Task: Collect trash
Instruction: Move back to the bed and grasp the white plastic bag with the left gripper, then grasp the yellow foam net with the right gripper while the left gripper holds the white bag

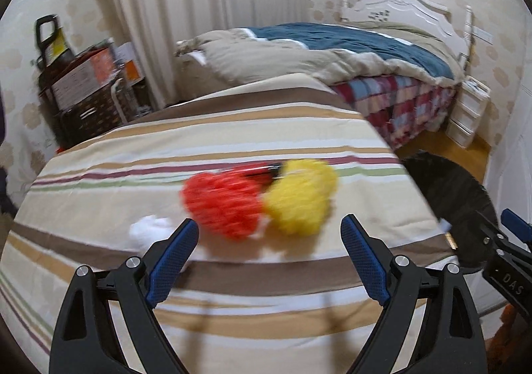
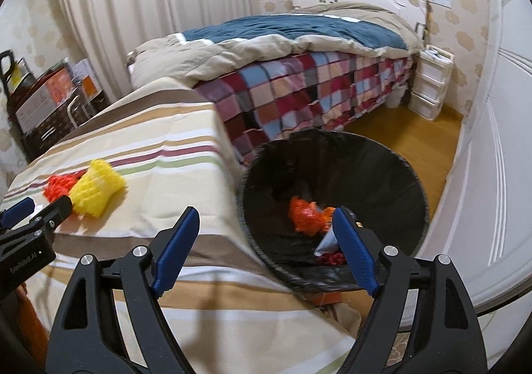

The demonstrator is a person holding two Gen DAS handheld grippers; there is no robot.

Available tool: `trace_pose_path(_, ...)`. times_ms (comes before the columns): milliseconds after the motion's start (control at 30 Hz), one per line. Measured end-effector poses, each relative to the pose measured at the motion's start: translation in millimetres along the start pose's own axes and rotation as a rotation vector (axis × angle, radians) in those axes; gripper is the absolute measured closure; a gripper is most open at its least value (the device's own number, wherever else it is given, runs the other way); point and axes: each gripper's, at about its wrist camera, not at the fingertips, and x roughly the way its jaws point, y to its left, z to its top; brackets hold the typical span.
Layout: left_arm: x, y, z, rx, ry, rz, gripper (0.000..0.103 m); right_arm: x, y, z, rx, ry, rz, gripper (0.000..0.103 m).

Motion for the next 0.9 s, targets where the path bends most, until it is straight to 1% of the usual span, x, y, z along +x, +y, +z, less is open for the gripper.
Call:
trace_pose_path(167, 3, 36, -7, -0.05, 0.009, 0.065, 0.016, 0, 29, 1, -0.037, 0.009, 0.049, 0.023)
trace_pose_path(233, 10, 51, -10, -0.064, 0.022, 0.091, 0.016, 1, 40, 1, -0.051, 0.013, 0.068, 0.023)
trace_pose_path(300, 17, 62, -11, -0.08, 0.038, 0.101, 0.016, 2, 52, 2, -0.071, 0.016, 0.081, 0.023)
trace_pose_path(433, 31, 72, -12, -0.077, 0.071, 0.085, 0.016, 6, 75, 4, -0.105, 0.03, 0.113, 0.023)
trace_pose_path(567, 38, 76, -15, -0.056, 0.082, 0.057, 0.016, 11, 94, 5, -0.13, 0.039, 0.134, 0.023)
trace_pose_path(633, 39, 79, -17, -0.062, 0.091, 0.022, 0.023, 14, 102, 7, -0.142, 0.043, 0.14, 0.023)
trace_pose_path(667, 40, 80, -17, -0.063, 0.096, 0.015, 0.037, 15, 106, 9, -0.147, 0.044, 0.145, 0.023)
trace_pose_path(700, 42, 81, -18, -0.059, 0.108, 0.009, 0.046, 16, 110, 10, -0.15, 0.044, 0.149, 0.023)
trace_pose_path(733, 43, 82, -19, -0.063, 0.117, -0.001, 0.046, 17, 113, 12, -0.153, 0.045, 0.153, 0.023)
trace_pose_path(800, 42, 86, -19, -0.077, 0.114, -0.017, 0.051, 18, 118, 15, -0.154, 0.045, 0.163, 0.023)
trace_pose_path(900, 38, 90, -19, -0.069, 0.099, -0.007, 0.052, 21, 127, 20, -0.159, 0.043, 0.174, 0.023)
